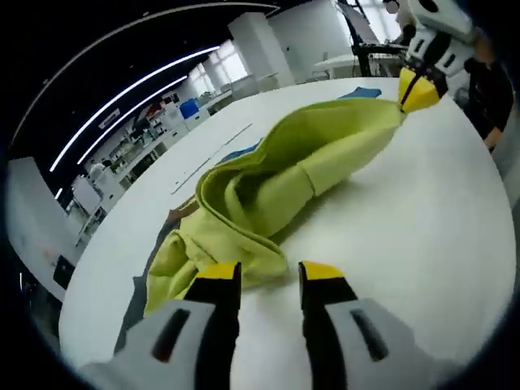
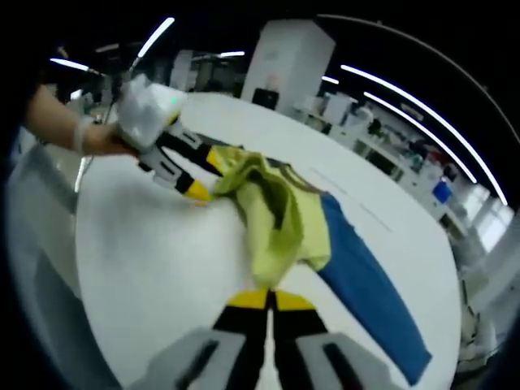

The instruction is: Fold the garment on the visible template until the final outline fits inside the template.

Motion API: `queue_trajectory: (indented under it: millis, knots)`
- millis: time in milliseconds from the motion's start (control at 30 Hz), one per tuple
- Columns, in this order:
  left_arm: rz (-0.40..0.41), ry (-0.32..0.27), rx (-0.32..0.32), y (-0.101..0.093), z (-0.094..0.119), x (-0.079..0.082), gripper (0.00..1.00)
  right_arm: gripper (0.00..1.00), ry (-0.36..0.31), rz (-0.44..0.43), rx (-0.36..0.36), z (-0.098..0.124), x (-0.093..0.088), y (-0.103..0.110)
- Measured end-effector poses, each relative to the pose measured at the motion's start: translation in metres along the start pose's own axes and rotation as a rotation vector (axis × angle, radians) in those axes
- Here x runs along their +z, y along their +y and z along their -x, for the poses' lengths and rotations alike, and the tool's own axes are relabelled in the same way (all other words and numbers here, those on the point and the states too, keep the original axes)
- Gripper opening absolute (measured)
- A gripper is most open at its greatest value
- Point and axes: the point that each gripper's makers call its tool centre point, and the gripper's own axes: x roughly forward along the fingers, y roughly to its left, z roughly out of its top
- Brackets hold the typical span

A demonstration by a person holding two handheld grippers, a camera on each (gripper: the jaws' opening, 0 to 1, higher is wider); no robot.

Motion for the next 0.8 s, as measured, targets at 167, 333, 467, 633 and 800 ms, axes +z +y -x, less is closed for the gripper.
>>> queue_trajectory:
  millis: [167,333,467,633,800]
  knots:
    - [-0.005,0.000,0.026,0.006,0.000,0.000,0.17,0.00,0.000,0.001,0.000,0.000,0.000,0.000]
    - [-0.007,0.017,0.033,0.014,0.007,-0.007,0.11,0.00,0.000,0.005,0.000,0.000,0.001,-0.001]
    - [0.010,0.022,0.053,0.022,0.016,-0.009,0.06,0.00,-0.005,0.003,-0.004,0.000,0.002,-0.002]
    - [0.018,0.051,0.056,0.029,0.027,-0.022,0.00,0.00,-0.013,0.005,-0.008,0.001,0.005,-0.003]
    - [0.015,0.059,0.054,0.033,0.049,-0.025,0.00,0.00,-0.018,0.020,-0.007,0.003,0.008,-0.003]
